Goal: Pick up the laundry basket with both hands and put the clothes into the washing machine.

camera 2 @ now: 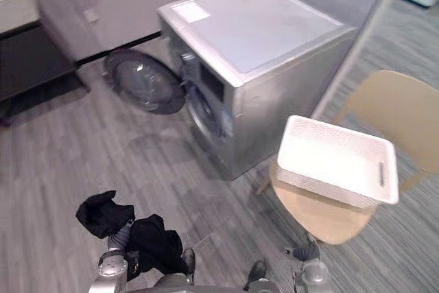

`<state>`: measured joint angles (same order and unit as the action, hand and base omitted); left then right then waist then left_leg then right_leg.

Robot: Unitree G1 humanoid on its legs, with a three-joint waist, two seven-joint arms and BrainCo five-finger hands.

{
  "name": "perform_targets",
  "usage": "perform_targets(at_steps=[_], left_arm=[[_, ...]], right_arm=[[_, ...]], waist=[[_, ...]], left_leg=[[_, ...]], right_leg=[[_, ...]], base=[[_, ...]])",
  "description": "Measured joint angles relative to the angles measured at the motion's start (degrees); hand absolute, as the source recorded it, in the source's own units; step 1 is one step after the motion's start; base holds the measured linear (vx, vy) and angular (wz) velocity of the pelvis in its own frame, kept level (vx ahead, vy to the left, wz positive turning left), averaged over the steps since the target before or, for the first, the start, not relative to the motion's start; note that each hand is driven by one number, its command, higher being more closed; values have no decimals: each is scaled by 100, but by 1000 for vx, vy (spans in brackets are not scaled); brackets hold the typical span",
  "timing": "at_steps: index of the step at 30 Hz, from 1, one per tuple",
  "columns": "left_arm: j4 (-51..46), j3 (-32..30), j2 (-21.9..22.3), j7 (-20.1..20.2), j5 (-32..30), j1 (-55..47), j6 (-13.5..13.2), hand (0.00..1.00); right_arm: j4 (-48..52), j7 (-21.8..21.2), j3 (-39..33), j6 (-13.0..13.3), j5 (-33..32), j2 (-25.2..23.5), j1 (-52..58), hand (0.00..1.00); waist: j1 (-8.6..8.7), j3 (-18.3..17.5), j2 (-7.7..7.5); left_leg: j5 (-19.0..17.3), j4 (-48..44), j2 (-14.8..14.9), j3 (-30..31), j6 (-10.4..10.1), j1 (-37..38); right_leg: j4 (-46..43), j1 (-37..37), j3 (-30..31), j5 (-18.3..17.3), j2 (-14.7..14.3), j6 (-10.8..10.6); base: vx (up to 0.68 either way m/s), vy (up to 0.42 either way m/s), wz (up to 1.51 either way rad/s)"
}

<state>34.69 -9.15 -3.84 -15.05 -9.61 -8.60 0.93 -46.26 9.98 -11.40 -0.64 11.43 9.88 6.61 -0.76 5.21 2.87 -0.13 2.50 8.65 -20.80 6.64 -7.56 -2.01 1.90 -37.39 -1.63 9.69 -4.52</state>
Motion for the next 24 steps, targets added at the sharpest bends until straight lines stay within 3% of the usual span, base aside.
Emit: perform_targets(at_steps=[1, 2, 3, 4, 5, 6, 9, 10, 11, 12, 13, 15, 17, 19, 20, 21, 22, 23, 24], left_arm=[[69, -1, -9, -2, -3, -8, 2, 100], [94, -1, -10, -2, -3, -27, 2, 100], [195, 0, -61, -3, -4, -32, 0, 100], [213, 2, -123, -4, -5, -16, -1, 100], [215, 2, -216, -11, -7, 19, -14, 100], [277, 6, -299, -9, -7, 5, -14, 100], [364, 8, -295, 0, -6, -131, -5, 100], [352, 29, -249, -1, -5, -208, -5, 100], [326, 88, -263, -7, -6, -250, 0, 100], [316, 135, -316, -11, -7, -259, 6, 100], [313, 215, -434, -14, -7, -191, 19, 100], [310, 221, -491, -21, -8, -135, 21, 100], [316, 226, -460, -22, -9, 84, 34, 100], [311, 262, -453, -9, -15, 244, 32, 100], [320, 305, -401, -7, -17, 340, 34, 100], [309, 372, -280, 1, -29, 405, 31, 100], [290, 411, -253, 4, -54, 426, 4, 100], [288, 414, -176, 2, -151, 429, 0, 100], [277, 400, -101, 2, -212, 425, 1, 100]], right_arm=[[-34, 1, -8, -2, -32, 23, -17, 0], [-34, 1, -9, -1, -46, 36, -28, 0], [-65, 6, 16, -3, -75, 2, -69, 0], [-73, 8, 24, -2, -81, -47, -145, 0], [-139, 7, 54, -1, -82, -116, -315, 0], [-190, 7, 73, 3, -81, -200, -513, 0], [-172, 5, 111, 16, -77, -287, -669, 0], [-141, 0, 185, 9, -77, -269, -629, 0], [-109, -1, 274, 12, -87, -283, -554, 0], [-107, -6, 316, 16, -110, -320, -514, 0], [-87, -18, 338, 16, -188, -443, -441, 0], [-53, -14, 359, 14, -200, -508, -329, 0], [-49, -10, 460, 11, -209, -466, -219, 0], [-40, -7, 454, 7, -239, -474, -169, 0], [-49, -7, 446, 3, -238, -449, -110, 0], [-16, -8, 427, 2, -236, -402, -140, 0], [52, -7, 407, 6, -236, -398, -163, 0], [132, -15, 399, 6, -236, -402, -173, 0], [207, -14, 393, -12, -237, -472, -139, 0]], waist=[[-7, 4, 42], [-4, 8, 86], [2, 8, 32], [1, 26, 0], [-33, 121, -161], [-42, 178, -295], [-89, 211, -420], [-114, 219, -421], [-69, 258, -411], [-18, 302, -366], [109, 421, -356], [191, 512, -392], [323, 694, -459], [418, 732, -547], [538, 761, -647], [528, 789, -466], [463, 809, -410], [468, 831, -338], [486, 842, -295]], left_leg=[[245, -131, 117, -472, -129, -21], [546, -193, 154, -553, -232, -41], [566, -240, 41, -437, -651, -36], [535, -263, -59, -362, -697, -67], [516, -274, -155, -307, -724, -77], [412, -363, -256, -290, -794, -104], [-209, -865, -372, -259, -756, -148], [-490, -1071, -456, -114, -711, -95], [-721, -1177, -485, 41, -655, 37], [-802, -1212, -453, 161, -638, 99], [-946, -1175, -379, 481, -640, 327], [-1075, -1082, -379, 661, -682, 662], [-1289, -1081, -403, 899, -712, 1121], [-1406, -1053, -490, 1186, -875, 1309], [-1545, -1014, -556, 1510, -1027, 1577], [-1566, -994, -439, 1631, -1080, 1684], [-1529, -1069, -354, 1630, -1141, 1682], [-1490, -1453, -276, 1648, -1200, 1648], [-1460, -2214, -146, 1660, -1256, 1523]], right_leg=[[-209, -16, -163, -82, 75, -37], [-330, -44, -235, -136, 127, -88], [-509, -72, -194, -205, 285, -179], [-522, -101, -101, -250, 376, -245], [-511, -155, -89, -293, 482, -333], [-492, -227, -89, -288, 569, -362], [-1154, -193, 59, -394, 938, -508], [-2171, 136, 566, -419, 1264, -409], [-3357, 717, 1526, -325, 1398, -108], [-3857, 974, 2075, -527, 1240, -168], [-4483, 1426, 2813, -1194, 576, -118], [-4442, 1807, 3019, -1410, 107, 51], [-3680, 2377, 2959, -1319, -326, 147], [-2180, 2516, 2960, -705, -469, 101], [-1712, 2393, 3075, 408, -459, 267], [-1911, 2346, 3075, 422, -561, 562], [-2132, 2390, 3048, 245, -573, 586], [-2596, 2377, 2917, -202, -540, 682], [-2719, 2149, 2756, -452, -566, 760]], base=[[291, 196, 100], [256, 129, 92], [282, 115, 90], [271, 111, 87], [242, 81, 66], [192, 76, 46], [219, 126, 25], [178, 155, 33], [283, 223, 41], [333, 91, 79], [354, 53, 79], [345, -18, 79], [451, -76, 94], [423, -127, 114], [545, -170, 108], [562, -164, 84], [643, -215, 42], [531, -189, 39], [546, -214, 48]])
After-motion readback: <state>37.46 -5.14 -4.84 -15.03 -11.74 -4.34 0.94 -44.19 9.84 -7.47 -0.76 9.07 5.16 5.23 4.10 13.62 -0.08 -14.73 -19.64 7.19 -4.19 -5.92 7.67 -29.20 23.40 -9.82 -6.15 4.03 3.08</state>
